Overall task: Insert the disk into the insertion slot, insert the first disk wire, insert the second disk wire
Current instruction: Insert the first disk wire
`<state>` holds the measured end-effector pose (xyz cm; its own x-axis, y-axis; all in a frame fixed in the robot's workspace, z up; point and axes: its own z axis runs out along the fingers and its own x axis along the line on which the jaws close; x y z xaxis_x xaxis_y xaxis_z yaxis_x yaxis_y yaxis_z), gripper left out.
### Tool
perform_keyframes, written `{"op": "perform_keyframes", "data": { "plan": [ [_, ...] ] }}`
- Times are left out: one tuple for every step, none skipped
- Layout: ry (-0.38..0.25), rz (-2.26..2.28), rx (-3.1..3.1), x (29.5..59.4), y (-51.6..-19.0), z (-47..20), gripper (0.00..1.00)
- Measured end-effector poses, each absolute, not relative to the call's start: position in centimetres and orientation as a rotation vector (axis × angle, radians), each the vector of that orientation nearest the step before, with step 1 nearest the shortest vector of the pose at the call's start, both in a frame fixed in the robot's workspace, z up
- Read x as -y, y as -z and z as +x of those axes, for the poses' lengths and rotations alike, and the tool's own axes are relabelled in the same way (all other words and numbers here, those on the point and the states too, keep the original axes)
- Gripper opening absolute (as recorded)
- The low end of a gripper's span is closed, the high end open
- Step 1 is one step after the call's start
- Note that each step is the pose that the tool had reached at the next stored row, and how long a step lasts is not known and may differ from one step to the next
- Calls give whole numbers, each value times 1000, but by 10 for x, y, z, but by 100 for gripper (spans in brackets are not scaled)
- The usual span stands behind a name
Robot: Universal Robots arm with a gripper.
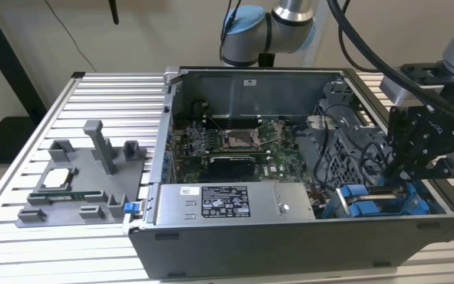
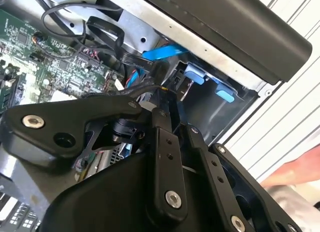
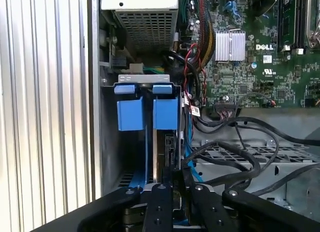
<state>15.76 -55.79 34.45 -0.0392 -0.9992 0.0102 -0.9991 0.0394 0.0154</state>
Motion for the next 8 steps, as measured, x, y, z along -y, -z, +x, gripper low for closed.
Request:
{"op": "perform_keyframes", "data": {
  "plan": [
    [7, 2161, 2255, 558, -344, 158, 0],
    [7, 2159, 2258, 558, -344, 159, 0],
    [7, 2157, 2260, 558, -344, 160, 0],
    [7, 2155, 2261, 558, -344, 160, 0],
    [7, 2152, 2264, 558, -344, 161, 0],
    [7, 2148, 2268, 558, -343, 161, 0],
    [7, 2144, 2272, 559, -343, 161, 0],
    [7, 2138, 2277, 559, -343, 161, 0]
  ]
}}
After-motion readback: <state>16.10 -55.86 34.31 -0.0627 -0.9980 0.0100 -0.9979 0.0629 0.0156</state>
